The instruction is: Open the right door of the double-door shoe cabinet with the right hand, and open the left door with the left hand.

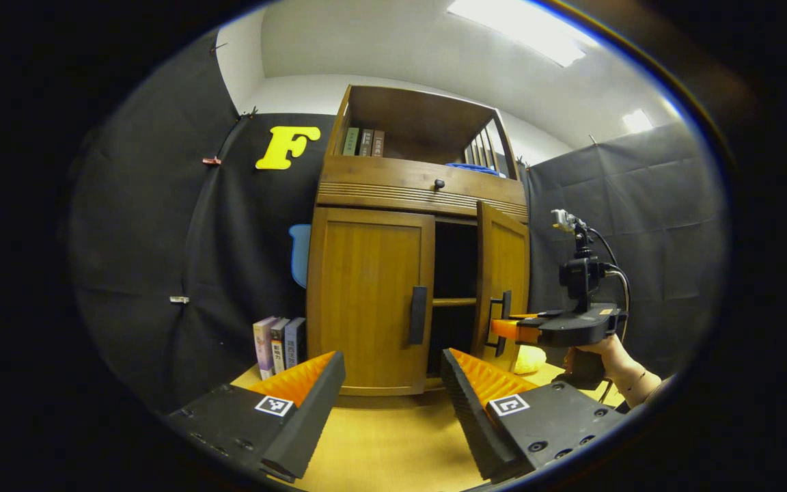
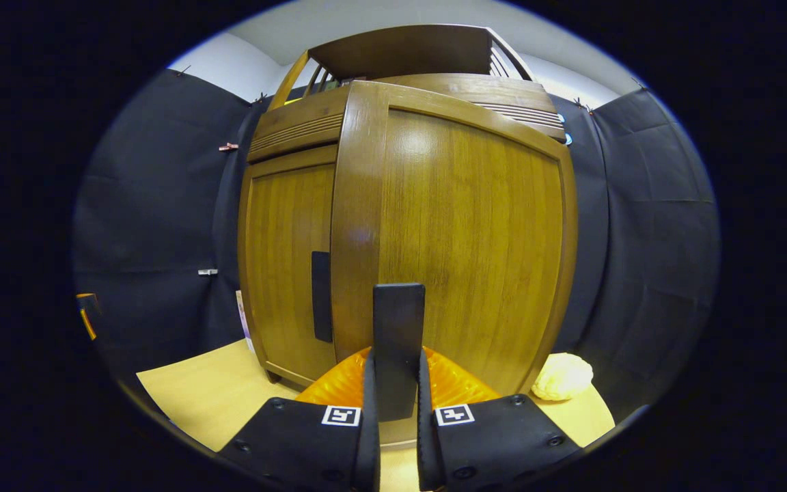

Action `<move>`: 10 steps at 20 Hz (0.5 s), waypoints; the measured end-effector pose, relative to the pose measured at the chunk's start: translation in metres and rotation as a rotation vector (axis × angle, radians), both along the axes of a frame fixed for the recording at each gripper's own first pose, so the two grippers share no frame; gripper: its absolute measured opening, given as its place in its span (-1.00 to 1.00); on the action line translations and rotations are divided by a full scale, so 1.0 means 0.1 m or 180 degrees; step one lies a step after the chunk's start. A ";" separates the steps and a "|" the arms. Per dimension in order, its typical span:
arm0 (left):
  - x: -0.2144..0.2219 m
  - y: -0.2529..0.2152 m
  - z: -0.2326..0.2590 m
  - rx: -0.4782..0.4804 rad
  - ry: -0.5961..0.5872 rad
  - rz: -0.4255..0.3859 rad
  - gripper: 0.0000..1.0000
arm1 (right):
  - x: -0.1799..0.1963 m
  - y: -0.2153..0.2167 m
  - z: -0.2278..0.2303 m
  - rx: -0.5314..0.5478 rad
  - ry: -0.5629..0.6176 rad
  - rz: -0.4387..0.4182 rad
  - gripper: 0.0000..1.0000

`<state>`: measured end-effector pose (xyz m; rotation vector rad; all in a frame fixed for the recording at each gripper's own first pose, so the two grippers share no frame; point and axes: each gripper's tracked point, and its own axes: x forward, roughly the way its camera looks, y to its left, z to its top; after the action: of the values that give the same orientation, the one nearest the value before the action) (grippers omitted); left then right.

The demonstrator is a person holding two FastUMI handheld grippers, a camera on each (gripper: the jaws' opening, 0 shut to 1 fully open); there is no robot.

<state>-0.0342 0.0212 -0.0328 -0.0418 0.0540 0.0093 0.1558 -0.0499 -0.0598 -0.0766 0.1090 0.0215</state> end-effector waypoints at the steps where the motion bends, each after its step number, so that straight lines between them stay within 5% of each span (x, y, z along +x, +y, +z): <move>1: 0.00 -0.02 0.01 0.0017 0.0003 -0.0006 0.77 | -0.06 -0.03 0.01 0.0004 -0.0005 -0.0002 -0.58; 10: -0.02 -0.35 -0.03 -0.0009 -0.0034 -0.0230 0.77 | -0.52 -0.33 0.06 -0.0015 0.0032 -0.0096 -0.50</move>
<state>-0.0366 -0.0140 -0.0360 -0.0426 0.0450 -0.0634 0.1038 -0.0831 -0.0542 -0.0796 0.1202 -0.0084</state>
